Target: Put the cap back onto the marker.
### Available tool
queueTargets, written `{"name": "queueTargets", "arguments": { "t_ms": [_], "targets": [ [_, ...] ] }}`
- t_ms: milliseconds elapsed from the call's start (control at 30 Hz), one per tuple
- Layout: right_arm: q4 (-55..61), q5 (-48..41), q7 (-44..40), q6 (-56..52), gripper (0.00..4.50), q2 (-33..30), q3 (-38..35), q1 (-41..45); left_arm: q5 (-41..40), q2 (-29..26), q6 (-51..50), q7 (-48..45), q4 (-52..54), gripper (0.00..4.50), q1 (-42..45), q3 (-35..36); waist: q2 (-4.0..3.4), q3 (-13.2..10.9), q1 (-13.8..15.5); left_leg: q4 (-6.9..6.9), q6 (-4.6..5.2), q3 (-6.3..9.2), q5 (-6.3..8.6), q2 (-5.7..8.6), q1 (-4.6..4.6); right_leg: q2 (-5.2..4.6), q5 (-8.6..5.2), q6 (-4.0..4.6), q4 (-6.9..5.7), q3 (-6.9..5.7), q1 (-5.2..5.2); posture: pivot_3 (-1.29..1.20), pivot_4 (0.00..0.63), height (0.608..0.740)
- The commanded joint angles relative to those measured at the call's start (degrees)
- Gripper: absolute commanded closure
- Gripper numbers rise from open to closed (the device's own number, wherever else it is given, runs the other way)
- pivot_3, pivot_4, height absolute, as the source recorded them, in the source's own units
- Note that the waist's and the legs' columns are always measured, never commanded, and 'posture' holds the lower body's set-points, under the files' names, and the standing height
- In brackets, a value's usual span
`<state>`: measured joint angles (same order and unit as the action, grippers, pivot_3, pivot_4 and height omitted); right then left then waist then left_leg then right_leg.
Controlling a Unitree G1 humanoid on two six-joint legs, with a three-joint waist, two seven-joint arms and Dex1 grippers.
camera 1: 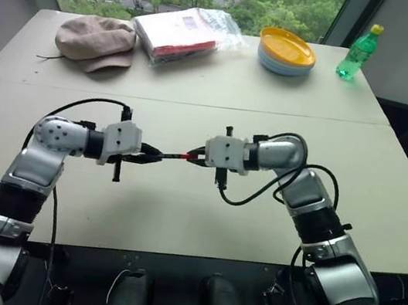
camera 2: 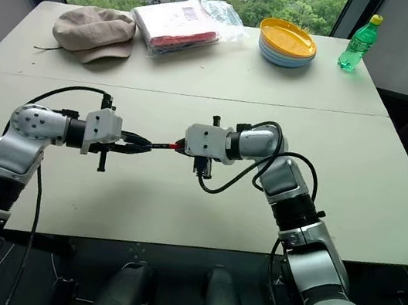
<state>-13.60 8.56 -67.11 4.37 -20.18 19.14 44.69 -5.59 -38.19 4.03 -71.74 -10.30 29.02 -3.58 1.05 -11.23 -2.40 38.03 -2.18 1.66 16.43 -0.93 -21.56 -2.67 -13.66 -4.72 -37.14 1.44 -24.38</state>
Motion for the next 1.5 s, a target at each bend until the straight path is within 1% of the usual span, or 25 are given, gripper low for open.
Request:
{"name": "queueTargets", "arguments": {
  "t_ms": [33, 433, 867, 967, 1033, 1067, 1400, 1500],
  "targets": [
    [4.51, -3.11, -2.14, 2.63, 4.44, 4.51, 5.23, -0.08, -4.58, 4.05, 1.99, 2.10, 5.06, 4.50, 4.73, 0.21, 0.00, 0.00, 0.00, 0.00, 0.00, 0.00, 0.00, 0.00, 0.00, 0.00, 0.00, 0.00, 0.00, 0.00, 0.00, 0.00, 0.150, 0.740],
    [3.16, -2.40, -1.32, 2.92, 4.44, 4.82, 4.64, 0.32, -4.28, 5.21, 1.69, 2.76, 4.77, 4.50, 5.45, 0.13, 0.00, 0.00, 0.00, 0.00, 0.00, 0.00, 0.00, 0.00, 0.00, 0.00, 0.00, 0.00, 0.00, 0.00, 0.00, 0.00, 0.150, 0.740],
    [-1.15, -1.32, -0.14, 3.06, 4.44, 2.43, 1.58, 1.47, -4.64, 2.90, 0.07, 4.57, 6.87, 4.50, 1.66, 2.61, 0.00, 0.00, -0.03, 0.00, 0.00, 0.00, 0.00, 0.00, 0.00, 0.00, 0.00, 0.00, 0.00, 0.00, 0.00, 0.00, 0.150, 0.740],
    [-2.29, -1.21, -0.19, 3.65, 3.06, 1.89, 1.38, 1.85, -4.74, 2.38, -0.06, 4.51, 7.53, 4.50, 0.91, 2.98, 0.01, 0.01, 0.01, 0.00, 0.00, 0.00, 0.00, 0.00, 0.00, -0.01, 0.00, 0.00, 0.00, 0.00, 0.00, 0.00, 0.150, 0.740],
    [-3.15, -0.91, -0.36, 4.43, 2.35, 1.23, 1.46, 2.14, -4.92, 2.05, -0.32, 4.56, 8.26, 4.50, 0.30, 3.14, 0.01, 0.00, -0.02, 0.00, 0.00, 0.01, 0.00, 0.00, -0.01, -0.01, 0.00, 0.00, 0.00, 0.00, 0.00, 0.00, 0.150, 0.740],
    [-3.49, -0.84, -0.53, 4.61, 2.09, 0.88, 1.56, 2.26, -5.04, 1.90, -0.52, 4.63, 8.65, 4.50, 0.00, 3.20, -0.01, -0.01, -0.02, 0.00, 0.00, 0.00, 0.00, 0.00, 0.00, -0.01, 0.00, 0.00, -0.01, 0.01, 0.00, 0.00, 0.150, 0.740],
    [-5.94, -2.48, -0.11, 3.38, 2.09, -1.80, 0.84, 3.58, -6.15, -0.33, -3.00, 7.29, 12.22, 4.50, -5.42, 4.26, 0.00, 0.00, -0.02, 0.00, 0.00, 0.00, 0.00, -0.01, 0.01, -0.02, 0.00, 0.00, -0.01, 0.01, 0.00, 0.00, 0.150, 0.740],
    [-5.74, -3.67, 0.67, 1.18, 2.09, -2.07, -0.41, 3.64, -5.85, -2.05, -4.29, 9.37, 13.85, 4.50, -9.38, 5.82, -0.01, -0.01, -0.18, -0.01, 0.00, 0.00, 0.00, -0.02, 0.02, -0.01, 0.00, 0.01, -0.01, 0.01, 0.00, 0.00, 0.150, 0.740]
  ]
}}
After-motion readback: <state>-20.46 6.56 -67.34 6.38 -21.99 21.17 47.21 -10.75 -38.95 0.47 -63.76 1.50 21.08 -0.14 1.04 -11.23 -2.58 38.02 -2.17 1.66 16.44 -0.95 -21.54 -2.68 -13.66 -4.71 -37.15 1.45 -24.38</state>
